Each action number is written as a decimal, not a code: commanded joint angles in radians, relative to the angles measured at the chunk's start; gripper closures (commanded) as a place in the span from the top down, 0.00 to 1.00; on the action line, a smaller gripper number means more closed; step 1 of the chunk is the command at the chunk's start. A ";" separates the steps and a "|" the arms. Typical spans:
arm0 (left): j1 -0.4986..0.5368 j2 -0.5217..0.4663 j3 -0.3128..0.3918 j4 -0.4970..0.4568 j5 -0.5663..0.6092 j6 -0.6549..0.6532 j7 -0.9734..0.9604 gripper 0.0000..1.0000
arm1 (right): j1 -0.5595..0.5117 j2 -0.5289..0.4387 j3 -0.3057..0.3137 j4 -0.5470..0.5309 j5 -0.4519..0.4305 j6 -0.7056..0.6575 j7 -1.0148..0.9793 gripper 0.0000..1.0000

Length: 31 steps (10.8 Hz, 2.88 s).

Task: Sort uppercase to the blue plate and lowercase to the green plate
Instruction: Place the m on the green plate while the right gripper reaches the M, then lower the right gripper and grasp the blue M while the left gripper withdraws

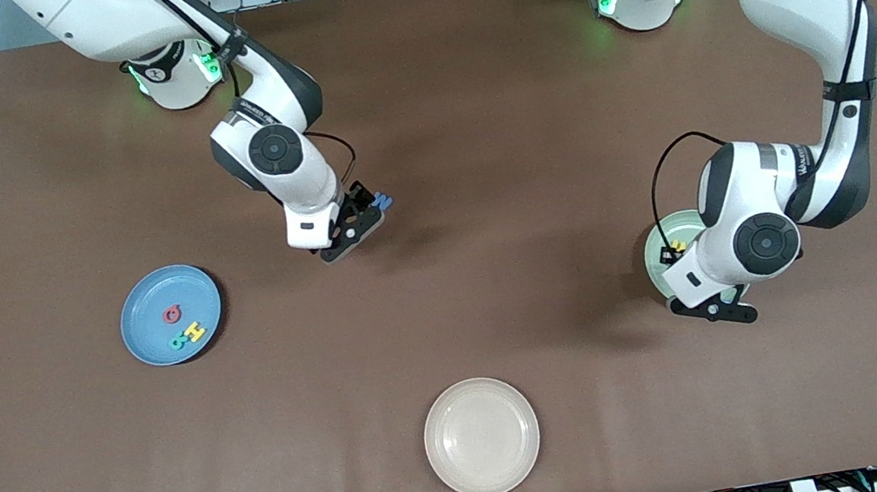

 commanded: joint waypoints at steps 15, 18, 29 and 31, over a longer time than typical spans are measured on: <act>0.000 -0.579 0.028 0.018 -0.169 -0.281 -0.013 1.00 | 0.177 0.093 -0.035 0.012 -0.126 0.040 0.194 1.00; 0.003 -0.597 0.026 0.017 -0.183 -0.321 -0.014 1.00 | 0.177 0.096 -0.035 0.003 -0.149 0.045 0.209 1.00; 0.009 -0.579 0.029 0.066 -0.200 -0.335 -0.004 1.00 | 0.195 0.096 -0.055 -0.017 -0.157 0.092 0.232 1.00; 0.014 -0.582 0.032 0.066 -0.195 -0.335 -0.007 1.00 | 0.195 0.096 -0.055 -0.017 -0.157 0.092 0.237 1.00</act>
